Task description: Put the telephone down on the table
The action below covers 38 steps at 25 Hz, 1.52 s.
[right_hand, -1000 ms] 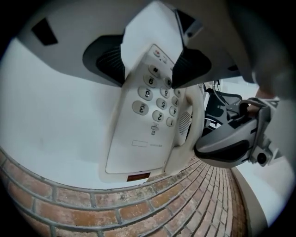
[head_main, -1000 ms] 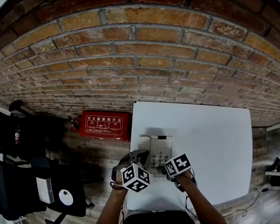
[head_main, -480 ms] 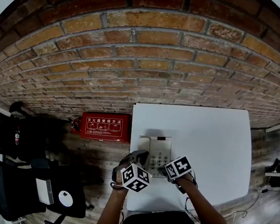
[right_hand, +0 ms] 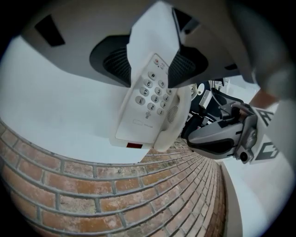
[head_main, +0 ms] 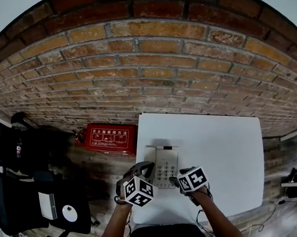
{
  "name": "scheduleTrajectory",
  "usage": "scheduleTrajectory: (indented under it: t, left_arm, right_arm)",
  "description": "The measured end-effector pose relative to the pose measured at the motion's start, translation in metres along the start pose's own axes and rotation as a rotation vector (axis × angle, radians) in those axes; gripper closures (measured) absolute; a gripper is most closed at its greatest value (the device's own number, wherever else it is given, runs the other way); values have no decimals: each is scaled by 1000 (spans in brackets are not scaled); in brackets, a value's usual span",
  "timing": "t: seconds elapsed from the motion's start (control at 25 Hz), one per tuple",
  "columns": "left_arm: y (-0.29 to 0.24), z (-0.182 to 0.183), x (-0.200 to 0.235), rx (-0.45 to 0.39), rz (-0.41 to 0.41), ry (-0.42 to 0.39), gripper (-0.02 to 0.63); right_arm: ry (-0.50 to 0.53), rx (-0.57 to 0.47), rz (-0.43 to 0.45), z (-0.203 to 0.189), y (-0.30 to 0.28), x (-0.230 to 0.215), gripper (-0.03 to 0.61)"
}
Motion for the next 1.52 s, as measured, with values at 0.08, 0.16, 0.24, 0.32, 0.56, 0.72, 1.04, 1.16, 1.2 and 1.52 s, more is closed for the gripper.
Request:
scheduleTrajectory:
  t: [0.08, 0.16, 0.24, 0.32, 0.56, 0.72, 1.04, 1.16, 1.2, 1.52]
  left_arm:
    - [8, 1, -1, -13, 5, 22, 606]
    - [17, 4, -4, -29, 10, 40, 606]
    - [23, 8, -7, -43, 16, 47, 606]
    - [29, 12, -11, -57, 21, 53, 606]
    - [48, 25, -22, -86, 58, 58, 606]
    - [59, 32, -33, -102, 81, 64, 606]
    - [84, 47, -56, -134, 151, 61, 606]
    - [91, 52, -66, -149, 168, 74, 606]
    - [93, 54, -69, -155, 171, 83, 606]
    - [103, 63, -100, -183, 217, 134, 606]
  right_arm:
    - [53, -34, -59, 1, 12, 3, 424]
    - [113, -53, -106, 3, 22, 5, 517]
    - [149, -76, -112, 5, 30, 8, 528]
    - [174, -109, -111, 7, 39, 12, 537]
    - [301, -204, -122, 10, 66, 27, 540]
    - [367, -274, -117, 9, 88, 38, 540]
    - [508, -383, -129, 5, 133, 53, 540]
    - [554, -420, -133, 0, 147, 58, 540]
    - [576, -423, -143, -3, 151, 59, 540]
    - [661, -496, -182, -20, 179, 55, 549]
Point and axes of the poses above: the fingertips, and each gripper's own axes: y backward along the fingers, x to its left, z out of its top, the point moved 10 cm from there along y, backward along the fingers
